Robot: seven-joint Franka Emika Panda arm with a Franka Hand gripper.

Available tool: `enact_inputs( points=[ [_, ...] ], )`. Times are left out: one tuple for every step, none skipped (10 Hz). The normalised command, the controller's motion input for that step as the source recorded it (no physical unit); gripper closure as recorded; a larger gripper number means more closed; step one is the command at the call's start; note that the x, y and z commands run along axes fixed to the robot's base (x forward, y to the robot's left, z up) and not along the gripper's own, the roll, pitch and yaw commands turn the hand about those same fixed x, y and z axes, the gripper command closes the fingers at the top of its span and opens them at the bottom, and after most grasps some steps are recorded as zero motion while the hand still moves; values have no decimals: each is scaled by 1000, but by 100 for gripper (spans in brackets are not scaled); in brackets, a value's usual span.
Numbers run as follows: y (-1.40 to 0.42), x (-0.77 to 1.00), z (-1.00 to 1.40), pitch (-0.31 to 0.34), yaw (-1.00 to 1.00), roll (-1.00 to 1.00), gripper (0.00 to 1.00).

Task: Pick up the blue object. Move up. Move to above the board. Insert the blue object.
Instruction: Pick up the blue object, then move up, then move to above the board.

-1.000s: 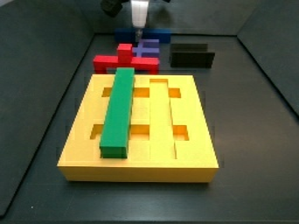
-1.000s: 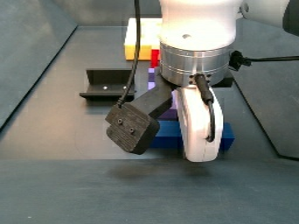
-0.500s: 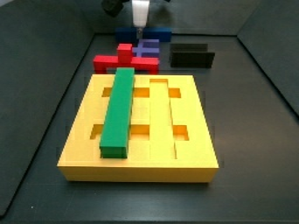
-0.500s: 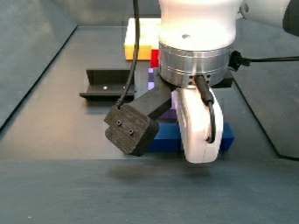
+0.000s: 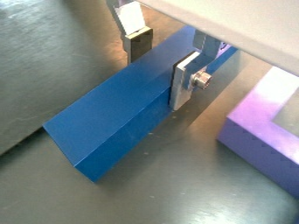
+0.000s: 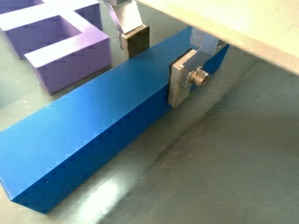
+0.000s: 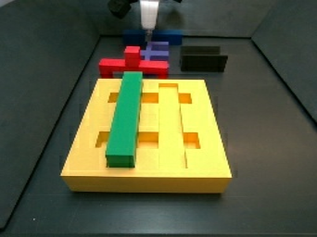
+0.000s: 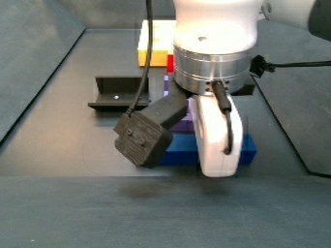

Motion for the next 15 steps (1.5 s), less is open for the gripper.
enact_inputs(
  points=[
    [0,0,0,0,0,0,100],
    [0,0,0,0,0,0,100],
    [0,0,0,0,0,0,100],
    [0,0,0,0,0,0,100],
    [0,0,0,0,0,0,100],
    [0,0,0,0,0,0,100],
    [0,0,0,0,0,0,100],
    [0,0,833,0,0,0,100],
    [-50,10,831,-1,-27,-9,100],
    [-61,-35,714,31,-36,0,100],
    [-33,-21,248,41,-1,62,100],
    [0,0,1400,0,0,0,100],
    [7,-6,1400,14,-1,-44,100],
    [-5,-27,1400,39,1,8,100],
    [-3,5,1400,34,3,24,100]
  ],
)
